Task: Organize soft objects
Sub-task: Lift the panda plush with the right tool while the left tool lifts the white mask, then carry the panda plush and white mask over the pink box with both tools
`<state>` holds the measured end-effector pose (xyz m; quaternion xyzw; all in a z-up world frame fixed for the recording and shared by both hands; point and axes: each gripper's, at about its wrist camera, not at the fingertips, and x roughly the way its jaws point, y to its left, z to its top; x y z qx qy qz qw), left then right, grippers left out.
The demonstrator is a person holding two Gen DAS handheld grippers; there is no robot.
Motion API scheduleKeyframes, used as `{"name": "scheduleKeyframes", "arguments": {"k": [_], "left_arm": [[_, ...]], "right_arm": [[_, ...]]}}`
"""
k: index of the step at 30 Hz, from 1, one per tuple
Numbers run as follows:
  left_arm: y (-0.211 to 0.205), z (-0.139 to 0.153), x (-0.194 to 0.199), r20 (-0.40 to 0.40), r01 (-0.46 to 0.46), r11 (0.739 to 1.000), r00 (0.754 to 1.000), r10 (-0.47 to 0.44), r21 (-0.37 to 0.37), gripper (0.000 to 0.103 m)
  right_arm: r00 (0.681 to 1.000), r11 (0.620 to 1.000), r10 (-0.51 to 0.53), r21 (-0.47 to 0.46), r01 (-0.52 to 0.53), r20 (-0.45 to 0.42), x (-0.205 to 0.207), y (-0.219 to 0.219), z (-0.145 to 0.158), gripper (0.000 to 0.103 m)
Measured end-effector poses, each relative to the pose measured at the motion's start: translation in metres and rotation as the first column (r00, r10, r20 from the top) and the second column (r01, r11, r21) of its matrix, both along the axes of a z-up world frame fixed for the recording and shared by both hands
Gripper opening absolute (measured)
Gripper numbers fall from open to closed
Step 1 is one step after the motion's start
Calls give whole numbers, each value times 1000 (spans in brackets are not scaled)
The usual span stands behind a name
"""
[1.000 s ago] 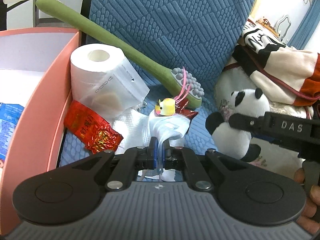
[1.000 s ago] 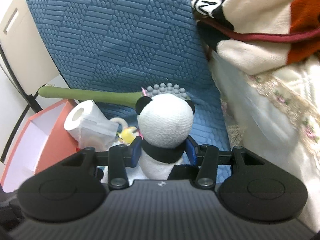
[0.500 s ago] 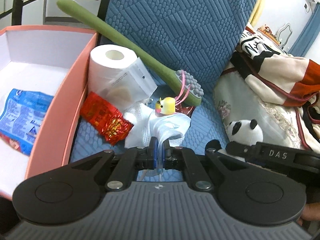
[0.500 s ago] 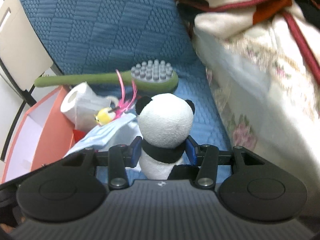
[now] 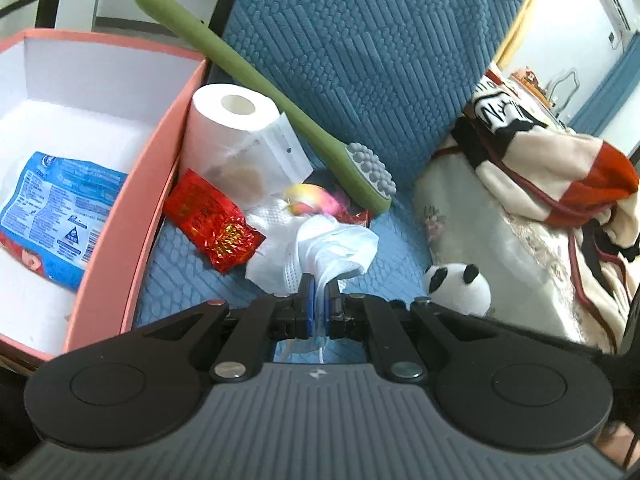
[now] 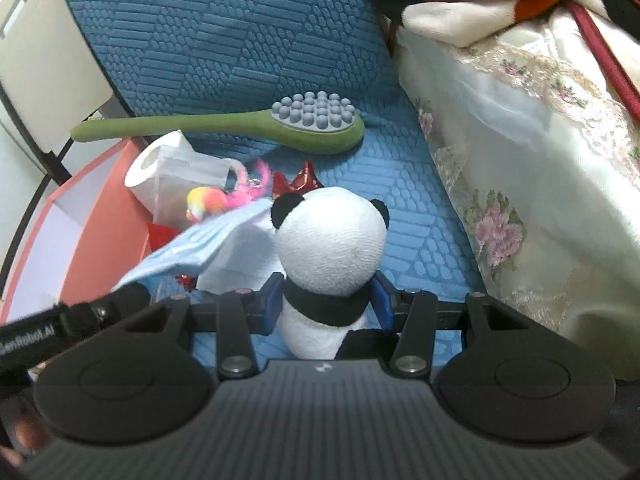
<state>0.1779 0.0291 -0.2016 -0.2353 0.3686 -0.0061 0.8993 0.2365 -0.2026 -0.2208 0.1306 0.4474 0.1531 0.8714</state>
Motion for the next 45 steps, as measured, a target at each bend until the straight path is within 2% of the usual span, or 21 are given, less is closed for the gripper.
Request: {"name": "scheduleKeyframes", "arguments": {"k": [3, 8, 15, 20, 29, 39, 45], "left_arm": [[4, 4, -3, 21, -16, 1000, 1000, 16, -27, 6], [-1, 16, -6, 68, 8, 1000, 998, -7, -23, 6], [-2, 15, -7, 57, 27, 999, 998, -25, -25, 6], [1, 27, -12, 60, 20, 1000, 998, -19, -11, 6], [11, 50, -26, 35, -3, 999, 999, 2, 36, 6], [30, 81, -28, 3, 7, 997, 1000, -7, 80, 6], [52, 109, -25, 17, -10, 994, 1000, 8, 105, 6]], "right_arm": [[1000, 1000, 11, -16, -11, -17, 2, 2, -6, 50], [999, 1000, 2, -9, -2, -53, 7, 1, -15, 50], [1000, 1000, -2, -28, 1, -12, 3, 4, -6, 50], [1000, 1000, -10, -23, 10, -5, -2, 5, 8, 50], [999, 999, 41, -12, -42, -24, -23, 10, 30, 50], [995, 995, 96, -14, -96, 21, -33, 33, 69, 50], [989, 992, 128, 3, -129, 77, -28, 52, 103, 50]]}}
